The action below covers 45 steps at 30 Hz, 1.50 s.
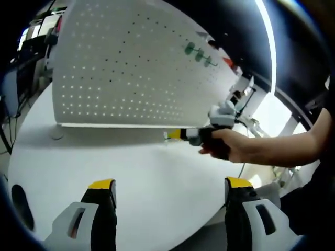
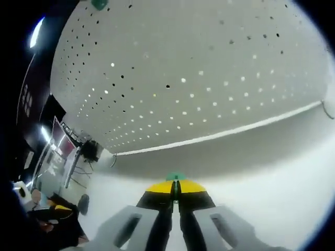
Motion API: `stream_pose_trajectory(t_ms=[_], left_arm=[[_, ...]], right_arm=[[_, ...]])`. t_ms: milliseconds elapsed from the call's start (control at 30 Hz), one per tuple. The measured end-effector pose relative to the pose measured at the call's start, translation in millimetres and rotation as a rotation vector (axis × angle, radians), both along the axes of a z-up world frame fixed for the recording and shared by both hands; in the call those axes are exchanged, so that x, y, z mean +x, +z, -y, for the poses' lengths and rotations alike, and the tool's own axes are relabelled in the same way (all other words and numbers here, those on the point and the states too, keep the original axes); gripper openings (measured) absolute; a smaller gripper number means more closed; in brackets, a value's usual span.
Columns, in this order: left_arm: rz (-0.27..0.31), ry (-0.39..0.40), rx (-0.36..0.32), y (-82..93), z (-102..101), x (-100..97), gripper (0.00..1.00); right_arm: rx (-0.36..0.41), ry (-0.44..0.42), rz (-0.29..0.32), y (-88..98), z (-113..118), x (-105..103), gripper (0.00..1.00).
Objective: Insert the hook assembly into the mounting plate slot until the hook locks in place.
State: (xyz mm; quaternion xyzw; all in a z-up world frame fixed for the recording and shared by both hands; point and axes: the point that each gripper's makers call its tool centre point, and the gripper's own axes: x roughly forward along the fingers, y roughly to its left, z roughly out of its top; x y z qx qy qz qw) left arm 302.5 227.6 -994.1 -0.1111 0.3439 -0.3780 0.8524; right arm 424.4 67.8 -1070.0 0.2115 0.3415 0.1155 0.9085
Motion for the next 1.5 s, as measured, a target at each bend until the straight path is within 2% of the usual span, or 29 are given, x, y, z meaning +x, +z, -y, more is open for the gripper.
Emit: stream_pose_trajectory(t_ms=[133,267,433,600,733,867,1100,1200,1267,1433,1500], left_arm=[[0.020,-0.013,-0.007,7.7,11,7.6,0.86],[0.031,-0.015,-0.008,13.1,17,11.9,0.85],[0.043,-0.017,0.000,19.7,20,15.9,0.84],[0.058,-0.015,0.011,26.9,23,19.4,0.84],[0.070,-0.019,0.023,32.6,26,20.3,0.83],[0.088,-0.020,0.023,41.2,29,20.4,0.82],[0.117,-0.030,0.022,54.1,33,17.1,0.79],[0.125,-0.041,-0.005,62.3,38,14.2,0.77],[0.126,-0.040,-0.029,68.2,40,12.8,0.74],[0.142,-0.044,-0.023,74.0,40,9.8,0.67],[0.148,-0.045,-0.027,77.0,39,8.4,0.61]], right_arm=[[0.010,0.008,0.008,7.9,-3,-6,0.00],[-0.003,0.029,0.051,27.7,-6,-9,0.00],[-0.027,0.075,0.138,65.9,-13,-11,0.00],[-0.016,0.112,0.226,110.7,-24,-18,0.00],[0.000,0.156,0.280,141.3,-39,-34,0.00],[-0.002,0.200,0.331,161.6,-55,-54,0.00],[0.025,0.259,0.364,176.0,-81,-85,0.00],[0.039,0.282,0.381,182.6,-91,-96,0.00],[0.048,0.293,0.386,186.1,-97,-102,0.00],[0.068,0.311,0.401,195.0,-109,-115,0.00],[0.064,0.316,0.409,197.2,-112,-120,0.00]])
